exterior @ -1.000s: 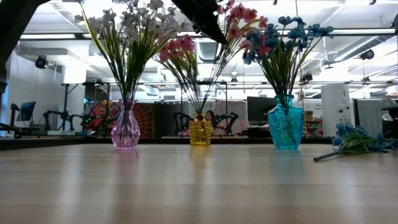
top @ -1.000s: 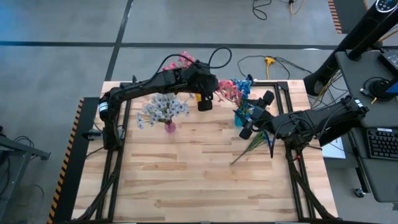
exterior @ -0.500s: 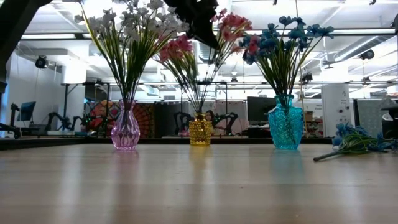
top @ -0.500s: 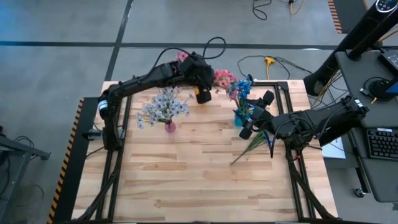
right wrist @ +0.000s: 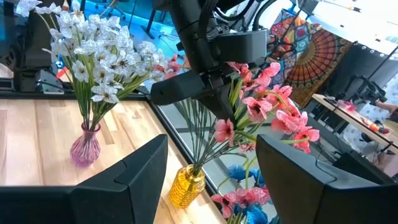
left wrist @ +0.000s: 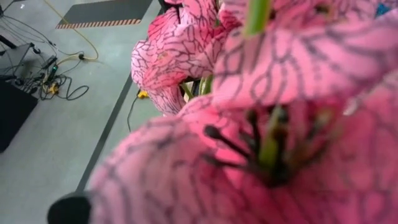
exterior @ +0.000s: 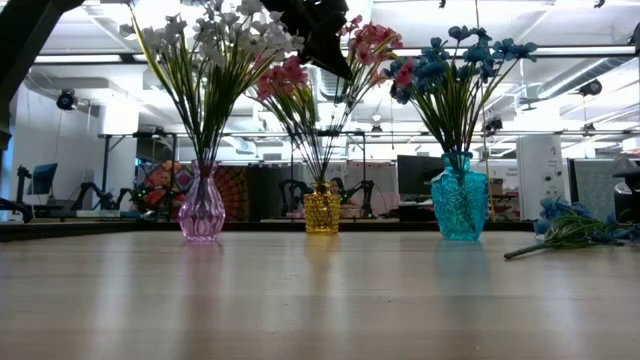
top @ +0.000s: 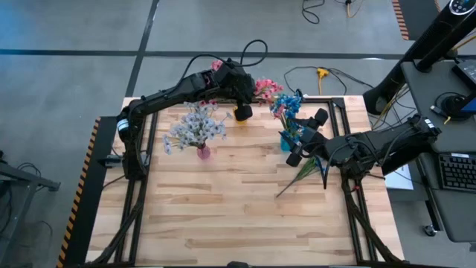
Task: Sort flowers into vase by color
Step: Put the pink flowers into the yellow vase
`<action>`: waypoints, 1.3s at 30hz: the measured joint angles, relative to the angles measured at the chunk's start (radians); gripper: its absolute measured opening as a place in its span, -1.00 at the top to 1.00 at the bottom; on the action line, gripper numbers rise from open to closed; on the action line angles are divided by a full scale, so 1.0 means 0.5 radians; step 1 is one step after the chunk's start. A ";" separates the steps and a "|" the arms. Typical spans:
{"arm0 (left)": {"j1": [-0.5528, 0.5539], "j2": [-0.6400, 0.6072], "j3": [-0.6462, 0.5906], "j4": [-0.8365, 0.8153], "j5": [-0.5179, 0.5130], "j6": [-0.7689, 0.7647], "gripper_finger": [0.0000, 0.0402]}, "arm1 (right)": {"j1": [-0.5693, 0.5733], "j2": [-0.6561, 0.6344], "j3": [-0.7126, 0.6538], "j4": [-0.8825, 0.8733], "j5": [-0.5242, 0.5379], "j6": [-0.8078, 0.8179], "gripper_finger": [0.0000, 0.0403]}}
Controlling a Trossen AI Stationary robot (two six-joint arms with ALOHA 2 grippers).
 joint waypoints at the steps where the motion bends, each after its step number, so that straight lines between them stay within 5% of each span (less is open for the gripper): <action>1: 0.001 -0.002 0.000 0.000 0.000 -0.004 1.00 | 0.000 0.000 0.000 -0.001 0.000 0.001 -0.18; 25: 0.022 -0.056 -0.036 0.059 0.170 -0.051 1.00 | 0.000 0.000 0.000 -0.078 0.000 0.047 -0.18; 39: 0.048 -0.531 -0.771 0.714 0.165 -0.142 1.00 | 0.001 0.000 0.000 -0.086 0.000 0.076 -0.18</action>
